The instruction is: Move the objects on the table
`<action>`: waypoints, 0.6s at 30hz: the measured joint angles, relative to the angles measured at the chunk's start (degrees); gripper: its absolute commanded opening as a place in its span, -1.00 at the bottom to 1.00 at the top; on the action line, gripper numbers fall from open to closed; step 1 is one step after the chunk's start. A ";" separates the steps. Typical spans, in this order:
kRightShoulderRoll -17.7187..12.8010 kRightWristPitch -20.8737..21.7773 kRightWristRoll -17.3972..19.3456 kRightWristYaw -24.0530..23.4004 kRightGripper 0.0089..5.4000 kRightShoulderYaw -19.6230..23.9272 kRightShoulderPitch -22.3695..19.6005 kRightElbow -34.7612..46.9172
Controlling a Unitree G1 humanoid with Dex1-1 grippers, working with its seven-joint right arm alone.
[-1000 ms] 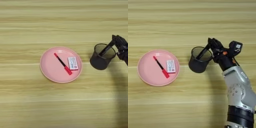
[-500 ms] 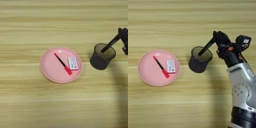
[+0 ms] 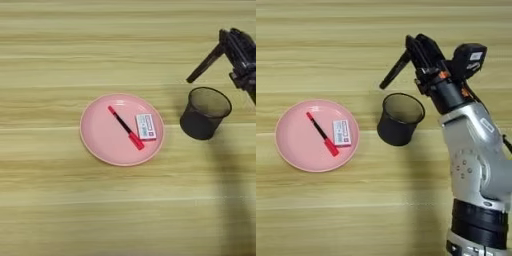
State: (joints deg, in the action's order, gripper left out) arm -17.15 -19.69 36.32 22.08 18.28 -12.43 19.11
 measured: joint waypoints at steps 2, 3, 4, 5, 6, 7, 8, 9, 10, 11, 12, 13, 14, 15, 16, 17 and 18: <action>0.27 -0.06 0.01 -0.09 -0.56 -1.04 -0.34 0.66; 0.41 -0.11 0.01 -0.13 -0.56 -1.67 -0.34 0.81; 0.71 -0.26 0.00 -0.12 -0.56 -2.78 -0.34 0.90; 1.26 -0.61 -0.08 -0.09 -0.56 -3.86 -0.34 1.02; 1.75 -0.97 -0.22 -0.03 -0.56 -5.03 -0.34 1.07; 2.01 -1.02 -0.27 0.00 -0.56 -5.85 -0.34 1.07; 2.51 -1.05 -0.42 0.09 -0.56 -7.37 -0.34 1.07; 2.58 -1.05 -0.43 0.16 -0.56 -7.60 -0.34 1.07; 2.83 -0.96 -1.00 0.80 -0.56 -8.62 -0.35 0.64; 3.26 -0.78 -1.65 1.14 -0.56 -9.70 -0.37 -0.22; 4.07 -0.61 -2.60 1.64 -0.56 -11.31 -0.35 -1.88; 4.99 -0.31 -3.58 2.32 -0.56 -13.22 -0.25 -3.51; 5.55 0.05 -4.31 2.57 -0.56 -14.29 -0.21 -4.54; 6.20 0.34 -5.04 3.07 -0.56 -15.18 -0.20 -5.70; 6.65 0.56 -5.71 3.46 -0.56 -16.14 -0.17 -6.88; 6.86 0.69 -5.88 3.56 -0.56 -16.43 -0.17 -7.38; 7.57 1.10 -6.77 4.02 -0.56 -17.27 -0.09 -9.00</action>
State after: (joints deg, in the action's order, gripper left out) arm -9.58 -18.59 29.56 26.11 1.00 -12.52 10.11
